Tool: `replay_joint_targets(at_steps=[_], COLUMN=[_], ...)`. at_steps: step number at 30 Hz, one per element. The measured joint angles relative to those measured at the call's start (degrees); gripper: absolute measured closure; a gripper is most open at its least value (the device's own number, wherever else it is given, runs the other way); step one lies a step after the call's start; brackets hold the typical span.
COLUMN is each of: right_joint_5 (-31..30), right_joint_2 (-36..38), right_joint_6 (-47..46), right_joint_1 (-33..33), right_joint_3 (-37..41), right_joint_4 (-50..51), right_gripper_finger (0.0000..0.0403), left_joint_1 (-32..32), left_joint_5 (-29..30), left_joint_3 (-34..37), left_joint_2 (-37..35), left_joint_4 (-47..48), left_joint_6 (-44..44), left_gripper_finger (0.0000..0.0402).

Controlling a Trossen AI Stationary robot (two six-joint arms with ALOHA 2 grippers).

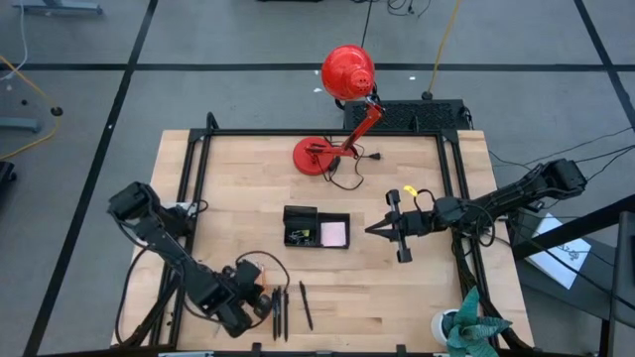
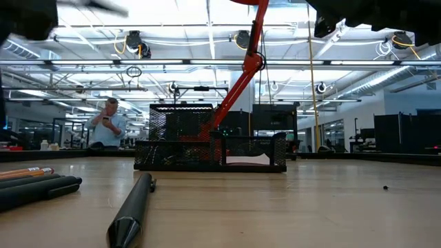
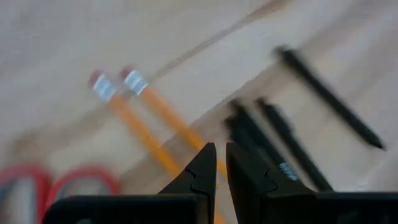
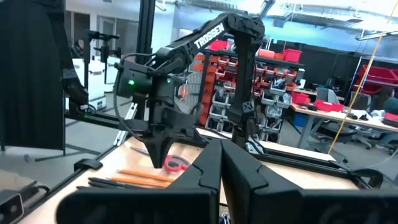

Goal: Pick and place office supplies into organizer
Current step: Put the orange pencil into the black mesh desk organizer

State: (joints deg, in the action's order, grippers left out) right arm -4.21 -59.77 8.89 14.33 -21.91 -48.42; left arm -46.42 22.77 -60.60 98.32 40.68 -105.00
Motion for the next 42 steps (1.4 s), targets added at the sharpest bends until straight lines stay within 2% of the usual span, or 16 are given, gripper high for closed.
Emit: replay_joint_targets(at_steps=[2, 6, 15, 20, 25, 32, 37, 42], right_joint_5=[0.00, 0.00, -0.07, -0.11, -0.13, -0.15, -0.17, -0.17], right_joint_2=[-0.01, -0.02, 0.00, 0.00, 0.00, 0.00, -0.01, 0.00], right_joint_6=[0.49, 0.94, 4.21, 3.93, 2.92, 0.47, -0.51, -0.51], right_joint_1=[0.00, 0.00, 0.00, 0.00, 0.00, 0.00, 0.02, 0.02], right_joint_3=[0.00, 0.00, 0.00, 0.00, 0.00, 0.00, -0.02, -0.04], right_joint_4=[0.00, 0.34, -0.56, -0.69, -0.68, -0.61, -0.21, -0.21], right_gripper_finger=[0.0399, 0.0399, 0.0399, 0.0399, 0.0399, 0.0399, 0.0399, 0.0399], left_joint_1=[1.31, 3.22, 7.76, 8.73, 8.93, 9.30, 10.03, 11.04], left_joint_5=[-4.17, -5.20, -7.23, -8.22, -9.38, -14.72, -15.35, -16.48], left_joint_3=[0.02, 0.02, 0.02, 0.02, 0.02, -0.23, -0.28, -0.22], left_joint_2=[0.00, -0.02, -0.02, -0.02, 0.59, 5.71, 7.70, 7.78], left_joint_4=[2.03, 3.28, 7.54, 9.32, 9.17, 8.85, 8.31, 8.63], left_joint_6=[-1.96, -0.43, 6.41, 7.06, 8.24, 8.90, 9.46, 15.90], left_gripper_finger=[0.0359, 0.0340, 0.0227, 0.0187, 0.0184, 0.0198, 0.0206, 0.0215])
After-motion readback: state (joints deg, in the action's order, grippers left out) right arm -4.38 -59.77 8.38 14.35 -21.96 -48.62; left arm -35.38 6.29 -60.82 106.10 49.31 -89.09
